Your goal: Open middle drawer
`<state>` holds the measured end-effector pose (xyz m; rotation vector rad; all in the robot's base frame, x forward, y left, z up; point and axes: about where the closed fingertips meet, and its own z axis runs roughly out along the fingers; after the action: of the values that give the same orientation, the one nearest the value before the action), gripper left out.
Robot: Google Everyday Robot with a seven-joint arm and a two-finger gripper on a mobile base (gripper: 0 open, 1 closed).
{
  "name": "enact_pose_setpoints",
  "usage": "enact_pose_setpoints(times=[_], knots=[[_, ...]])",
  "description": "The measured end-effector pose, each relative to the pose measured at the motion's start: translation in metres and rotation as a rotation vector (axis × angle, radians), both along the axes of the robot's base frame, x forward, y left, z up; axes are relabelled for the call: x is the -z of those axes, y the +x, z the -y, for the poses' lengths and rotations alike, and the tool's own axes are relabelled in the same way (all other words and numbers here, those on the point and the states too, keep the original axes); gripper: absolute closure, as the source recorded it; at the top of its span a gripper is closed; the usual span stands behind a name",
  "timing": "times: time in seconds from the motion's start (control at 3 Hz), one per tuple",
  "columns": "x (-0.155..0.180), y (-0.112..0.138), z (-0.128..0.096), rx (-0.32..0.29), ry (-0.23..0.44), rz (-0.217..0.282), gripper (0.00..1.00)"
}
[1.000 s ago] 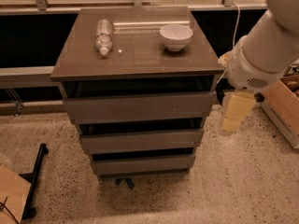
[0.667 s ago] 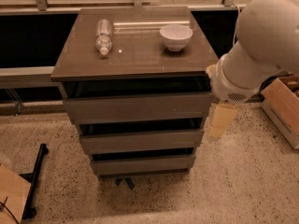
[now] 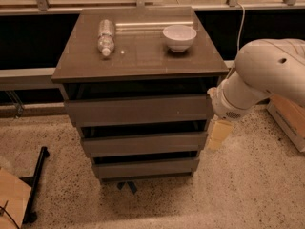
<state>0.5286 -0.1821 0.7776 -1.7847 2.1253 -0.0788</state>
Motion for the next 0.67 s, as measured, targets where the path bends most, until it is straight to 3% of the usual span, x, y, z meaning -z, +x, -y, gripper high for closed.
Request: enact_pose_setpoints(times=[0.67], knots=[[0.027, 0.002, -0.010, -0.018, 0.025, -0.014, 0.00]])
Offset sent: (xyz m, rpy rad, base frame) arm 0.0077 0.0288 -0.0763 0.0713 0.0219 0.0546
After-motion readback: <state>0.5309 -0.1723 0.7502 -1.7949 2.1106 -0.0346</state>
